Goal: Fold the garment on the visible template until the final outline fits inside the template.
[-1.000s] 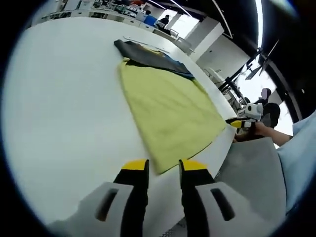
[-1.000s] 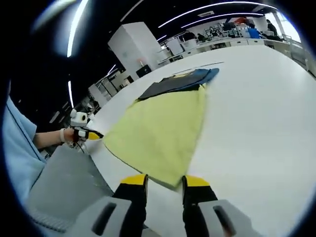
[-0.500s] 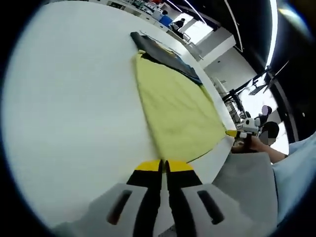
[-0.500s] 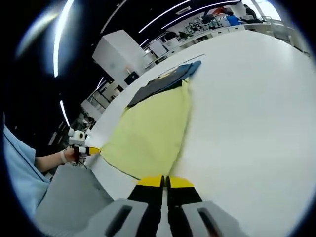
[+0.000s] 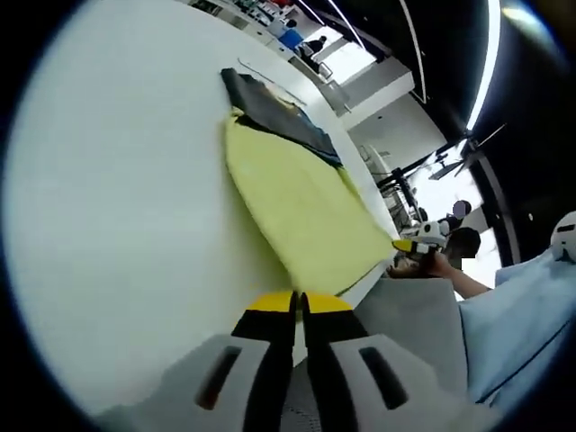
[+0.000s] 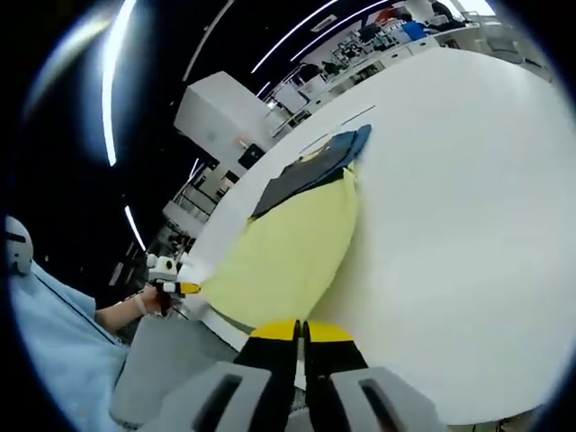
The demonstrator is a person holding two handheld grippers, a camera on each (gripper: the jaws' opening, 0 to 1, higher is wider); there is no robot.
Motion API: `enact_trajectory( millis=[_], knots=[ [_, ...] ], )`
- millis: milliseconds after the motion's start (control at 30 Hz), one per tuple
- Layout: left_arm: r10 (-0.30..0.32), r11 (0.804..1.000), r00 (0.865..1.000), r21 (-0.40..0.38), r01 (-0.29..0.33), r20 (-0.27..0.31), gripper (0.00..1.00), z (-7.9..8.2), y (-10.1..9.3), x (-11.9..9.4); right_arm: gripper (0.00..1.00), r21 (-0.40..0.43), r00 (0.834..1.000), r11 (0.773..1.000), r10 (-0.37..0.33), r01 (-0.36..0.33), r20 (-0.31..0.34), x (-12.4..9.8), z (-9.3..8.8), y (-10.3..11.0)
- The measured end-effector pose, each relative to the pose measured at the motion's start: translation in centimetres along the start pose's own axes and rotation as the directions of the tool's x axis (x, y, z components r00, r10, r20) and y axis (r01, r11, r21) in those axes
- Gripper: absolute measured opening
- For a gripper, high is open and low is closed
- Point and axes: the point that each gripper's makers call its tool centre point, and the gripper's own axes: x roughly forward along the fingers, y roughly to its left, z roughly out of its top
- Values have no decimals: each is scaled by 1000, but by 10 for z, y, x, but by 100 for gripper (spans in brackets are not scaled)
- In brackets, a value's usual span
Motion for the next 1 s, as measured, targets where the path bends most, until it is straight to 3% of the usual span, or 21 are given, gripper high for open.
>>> enact_trajectory(
  millis=[233, 333, 633, 767, 1000],
  knots=[
    [-53, 998, 999, -22, 53, 12, 0, -20, -18, -15, 0, 75, 1000, 997, 25, -24, -10, -16, -26, 12],
    [-76, 997, 997, -26, 77, 26, 0, -25, -28, -18, 0, 93, 999, 995, 31, -31, -8, -21, -29, 15],
    [-101, 995, 995, -21, 101, -10, 0, -45, -41, -23, 0, 114, 999, 993, 33, -29, -36, -30, -38, 14],
    [-101, 994, 995, -34, 101, 7, 0, -43, -41, -23, 0, 142, 999, 989, 49, -46, -23, -31, -33, 15],
    [-132, 990, 990, -41, 134, 57, 0, -18, -49, -25, 0, 136, 996, 987, 85, -85, 7, -31, -8, 26]
  ],
)
